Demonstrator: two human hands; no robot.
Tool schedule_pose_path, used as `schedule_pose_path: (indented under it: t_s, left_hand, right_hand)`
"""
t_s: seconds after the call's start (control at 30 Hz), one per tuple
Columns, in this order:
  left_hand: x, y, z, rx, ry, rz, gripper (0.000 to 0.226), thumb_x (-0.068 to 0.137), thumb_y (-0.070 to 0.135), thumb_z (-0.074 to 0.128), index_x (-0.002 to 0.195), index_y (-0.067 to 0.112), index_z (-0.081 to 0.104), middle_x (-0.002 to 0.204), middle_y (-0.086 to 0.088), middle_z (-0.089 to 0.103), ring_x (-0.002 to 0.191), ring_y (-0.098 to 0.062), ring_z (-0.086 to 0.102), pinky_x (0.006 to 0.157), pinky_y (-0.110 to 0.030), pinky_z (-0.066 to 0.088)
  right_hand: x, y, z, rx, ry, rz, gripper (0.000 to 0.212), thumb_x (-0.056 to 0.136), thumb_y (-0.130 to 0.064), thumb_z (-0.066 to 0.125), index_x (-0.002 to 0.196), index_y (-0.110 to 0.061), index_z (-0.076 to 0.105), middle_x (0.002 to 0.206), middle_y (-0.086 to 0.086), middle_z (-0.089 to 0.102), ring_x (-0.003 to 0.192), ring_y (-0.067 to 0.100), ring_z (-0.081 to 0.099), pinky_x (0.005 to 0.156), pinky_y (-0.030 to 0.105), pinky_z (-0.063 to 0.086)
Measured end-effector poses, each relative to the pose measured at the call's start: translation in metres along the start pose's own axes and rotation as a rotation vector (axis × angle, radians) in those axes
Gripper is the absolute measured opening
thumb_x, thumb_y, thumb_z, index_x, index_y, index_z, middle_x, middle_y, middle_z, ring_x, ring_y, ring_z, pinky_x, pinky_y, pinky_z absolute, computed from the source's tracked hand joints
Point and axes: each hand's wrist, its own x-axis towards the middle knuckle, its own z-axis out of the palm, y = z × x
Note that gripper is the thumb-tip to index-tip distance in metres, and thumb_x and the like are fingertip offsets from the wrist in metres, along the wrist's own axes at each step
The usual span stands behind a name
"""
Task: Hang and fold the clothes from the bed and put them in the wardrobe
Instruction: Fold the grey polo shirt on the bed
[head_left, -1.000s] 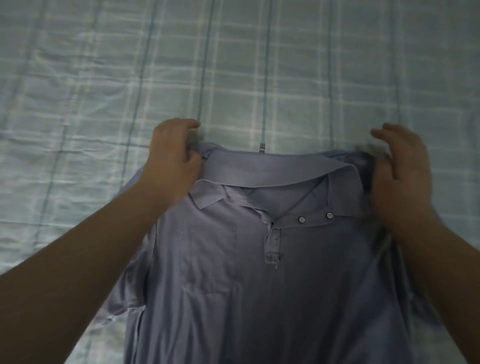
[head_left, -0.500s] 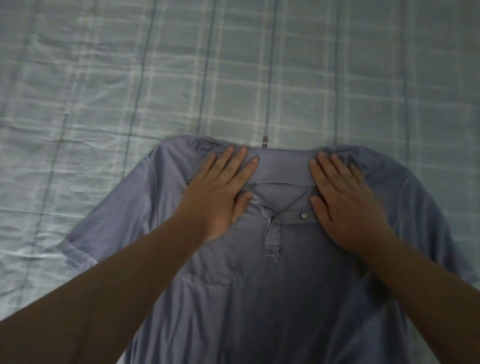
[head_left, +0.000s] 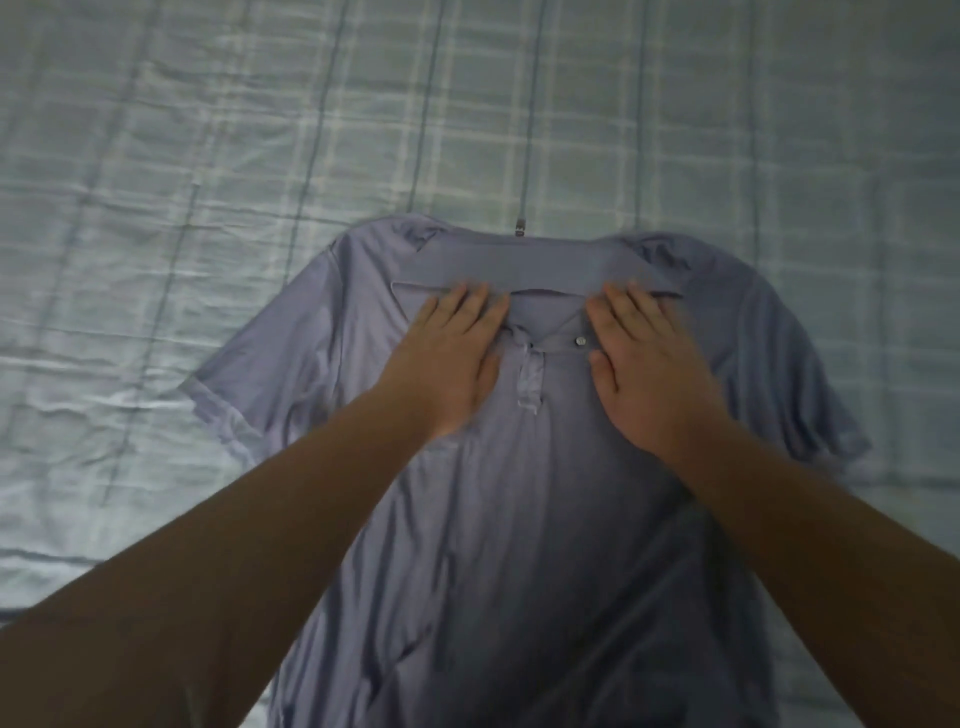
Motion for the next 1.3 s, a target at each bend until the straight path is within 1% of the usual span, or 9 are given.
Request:
schedule_pose_path:
  t_s: [0.37, 0.63, 0.7, 0.8, 0.9, 0.97, 1.1, 1.17, 1.3]
  left_hand:
    - [-0.226, 0.064, 0.061, -0.143, -0.066, 0.019, 0.062, 0.095, 0.037, 0.036, 0.147, 0.004, 0.041, 0.148, -0.024, 0.044, 0.138, -0.045, 0.038, 0.113, -0.057, 0.031]
    - [-0.38, 0.091, 0.092, -0.241, -0.121, -0.051, 0.058, 0.097, 0.035, 0.038, 0.15, 0.01, 0.039, 0.155, -0.016, 0.038, 0.146, -0.037, 0.028, 0.118, -0.053, 0.026]
    - [-0.404, 0.089, 0.096, -0.357, -0.026, -0.155, 0.056, 0.093, 0.028, 0.05, 0.145, 0.008, 0.045, 0.153, -0.017, 0.04, 0.145, -0.035, 0.029, 0.117, -0.052, 0.028]
    - [-0.425, 0.09, 0.091, -0.503, 0.106, -0.498, 0.053, 0.083, 0.014, 0.062, 0.135, 0.009, 0.052, 0.143, -0.016, 0.045, 0.131, -0.037, 0.039, 0.111, -0.048, 0.035]
    - [-0.428, 0.092, 0.083, -0.634, 0.075, -0.823, 0.051, 0.082, 0.011, 0.061, 0.13, 0.011, 0.047, 0.127, -0.014, 0.048, 0.114, -0.031, 0.044, 0.096, -0.046, 0.043]
    - [-0.423, 0.089, 0.077, -0.722, -0.007, -0.957, 0.047, 0.081, 0.016, 0.063, 0.124, 0.012, 0.045, 0.114, -0.011, 0.052, 0.103, -0.027, 0.05, 0.081, -0.04, 0.047]
    - [-0.414, 0.083, 0.066, -0.828, -0.215, -1.065, 0.03, 0.078, 0.018, 0.07, 0.096, 0.007, 0.048, 0.083, -0.01, 0.065, 0.066, -0.028, 0.065, 0.05, -0.032, 0.051]
    - [-0.422, 0.084, 0.068, -0.894, -0.343, -0.985, 0.025, 0.082, 0.022, 0.073, 0.094, 0.005, 0.059, 0.074, -0.01, 0.073, 0.059, -0.031, 0.069, 0.055, -0.039, 0.06]
    - [-0.442, 0.083, 0.076, -0.92, -0.273, -0.888, 0.025, 0.094, 0.033, 0.063, 0.102, 0.009, 0.064, 0.081, -0.007, 0.074, 0.069, -0.03, 0.071, 0.07, -0.045, 0.061]
  right_hand:
    - [-0.248, -0.103, 0.016, 0.165, -0.049, 0.046, 0.056, 0.097, -0.031, 0.039, 0.148, -0.01, 0.04, 0.153, 0.015, 0.039, 0.142, 0.036, 0.033, 0.114, 0.053, 0.03]
    - [-0.381, -0.144, 0.024, 0.202, -0.059, 0.336, 0.054, 0.087, -0.027, 0.05, 0.139, -0.011, 0.052, 0.145, 0.017, 0.048, 0.132, 0.036, 0.045, 0.111, 0.055, 0.033]
    - [-0.401, -0.139, 0.022, 0.305, -0.005, 0.525, 0.052, 0.085, -0.025, 0.05, 0.134, -0.008, 0.052, 0.139, 0.018, 0.051, 0.124, 0.038, 0.049, 0.106, 0.051, 0.039]
    - [-0.42, -0.129, 0.019, 0.495, 0.055, 0.933, 0.052, 0.081, -0.024, 0.054, 0.129, -0.005, 0.053, 0.128, 0.021, 0.055, 0.117, 0.039, 0.051, 0.101, 0.046, 0.041]
    - [-0.425, -0.121, 0.015, 0.62, 0.035, 1.253, 0.055, 0.082, -0.023, 0.061, 0.132, -0.003, 0.051, 0.127, 0.023, 0.057, 0.115, 0.041, 0.055, 0.097, 0.046, 0.045]
    - [-0.424, -0.116, 0.014, 0.638, -0.079, 1.343, 0.051, 0.082, -0.024, 0.063, 0.128, -0.004, 0.051, 0.122, 0.022, 0.061, 0.111, 0.042, 0.058, 0.09, 0.043, 0.046]
    - [-0.423, -0.107, 0.013, 0.626, -0.281, 1.253, 0.028, 0.083, -0.02, 0.063, 0.105, -0.003, 0.062, 0.102, 0.021, 0.067, 0.095, 0.041, 0.062, 0.076, 0.04, 0.046]
    - [-0.429, -0.106, 0.011, 0.59, -0.352, 1.177, 0.019, 0.085, -0.017, 0.062, 0.096, -0.002, 0.061, 0.093, 0.02, 0.063, 0.092, 0.041, 0.061, 0.073, 0.037, 0.041]
    - [-0.451, -0.106, 0.009, 0.519, -0.37, 1.066, 0.013, 0.087, -0.007, 0.055, 0.098, -0.001, 0.054, 0.097, 0.024, 0.061, 0.092, 0.042, 0.058, 0.074, 0.038, 0.039]
